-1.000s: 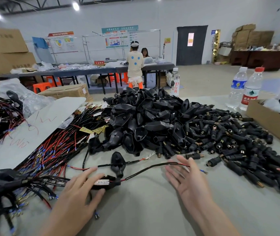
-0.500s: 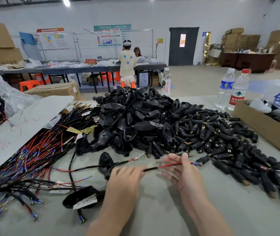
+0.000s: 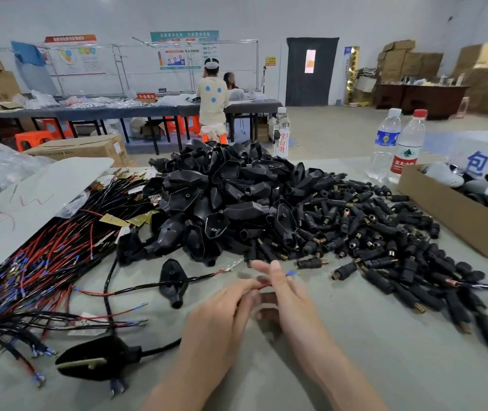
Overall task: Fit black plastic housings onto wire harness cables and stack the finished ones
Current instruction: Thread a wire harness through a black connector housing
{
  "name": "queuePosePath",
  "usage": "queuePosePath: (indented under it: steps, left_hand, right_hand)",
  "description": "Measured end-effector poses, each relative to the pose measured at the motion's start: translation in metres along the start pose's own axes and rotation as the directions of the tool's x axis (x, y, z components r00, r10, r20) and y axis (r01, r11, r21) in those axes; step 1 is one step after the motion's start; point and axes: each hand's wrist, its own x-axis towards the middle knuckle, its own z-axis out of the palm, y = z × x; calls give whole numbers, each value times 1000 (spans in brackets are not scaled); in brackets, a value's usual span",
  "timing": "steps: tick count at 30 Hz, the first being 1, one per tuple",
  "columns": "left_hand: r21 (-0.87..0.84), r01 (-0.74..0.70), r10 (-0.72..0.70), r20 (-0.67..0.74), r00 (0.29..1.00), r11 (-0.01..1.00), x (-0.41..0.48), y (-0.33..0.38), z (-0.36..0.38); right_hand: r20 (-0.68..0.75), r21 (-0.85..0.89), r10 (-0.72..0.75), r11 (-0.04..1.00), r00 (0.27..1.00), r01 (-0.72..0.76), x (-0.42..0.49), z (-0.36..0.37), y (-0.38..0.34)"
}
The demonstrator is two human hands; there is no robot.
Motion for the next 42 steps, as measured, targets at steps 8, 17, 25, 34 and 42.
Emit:
queuePosePath:
  steps: [8, 17, 25, 34, 42]
  left_hand:
    - [-288, 202, -211, 0, 977, 936, 2, -14, 3]
    - [-274, 136, -133, 31, 991, 952, -1, -14, 1]
    - [-274, 170, -171, 21, 985, 947, -1, -12, -1]
    - [-195, 190, -190, 21, 982, 962, -1, -10, -2]
    - [-157, 228, -227, 25, 974, 961, -2, -7, -4]
  right_hand:
    - [-253, -922, -455, 380, 854, -71, 24, -62, 8]
    - [-240, -967, -416, 186, 877, -176, 33, -65, 10]
    - [-80, -780, -497, 570, 864, 256, 20, -66, 10]
    - [-38, -673, -494, 655, 869, 342, 12, -65, 7]
    - [-10, -667, -521, 639, 854, 382, 10, -65, 5]
